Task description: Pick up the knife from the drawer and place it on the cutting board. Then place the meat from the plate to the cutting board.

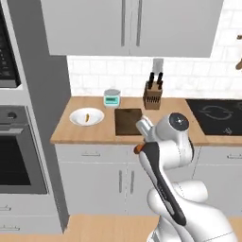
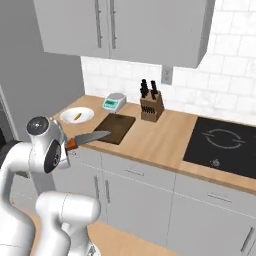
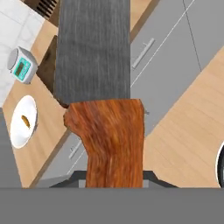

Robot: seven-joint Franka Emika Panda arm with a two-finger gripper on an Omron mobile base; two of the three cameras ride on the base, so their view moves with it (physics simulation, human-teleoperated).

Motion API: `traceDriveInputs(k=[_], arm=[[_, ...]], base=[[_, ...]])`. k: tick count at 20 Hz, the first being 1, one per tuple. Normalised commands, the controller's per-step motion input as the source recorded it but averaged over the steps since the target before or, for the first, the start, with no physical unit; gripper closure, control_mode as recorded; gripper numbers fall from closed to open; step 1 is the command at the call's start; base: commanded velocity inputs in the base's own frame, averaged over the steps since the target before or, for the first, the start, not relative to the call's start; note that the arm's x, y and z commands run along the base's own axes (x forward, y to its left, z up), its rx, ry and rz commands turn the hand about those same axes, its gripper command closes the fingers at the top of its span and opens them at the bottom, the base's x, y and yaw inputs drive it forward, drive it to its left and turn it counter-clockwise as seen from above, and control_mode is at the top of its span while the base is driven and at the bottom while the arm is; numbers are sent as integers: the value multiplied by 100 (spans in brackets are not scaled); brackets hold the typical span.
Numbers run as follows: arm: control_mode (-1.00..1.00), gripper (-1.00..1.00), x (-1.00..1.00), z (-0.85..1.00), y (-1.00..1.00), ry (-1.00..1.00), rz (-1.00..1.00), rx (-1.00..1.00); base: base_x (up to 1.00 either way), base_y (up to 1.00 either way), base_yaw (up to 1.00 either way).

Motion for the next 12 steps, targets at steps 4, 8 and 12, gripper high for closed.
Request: traceDriveInputs(k=[4, 8, 12], arm=[[100, 100, 0, 0, 0, 0, 0, 0], [100, 100, 0, 0, 0, 0, 0, 0], [100, 100, 0, 0, 0, 0, 0, 0]], base=[[31, 100, -45], [52, 72, -58], [55, 38, -44]])
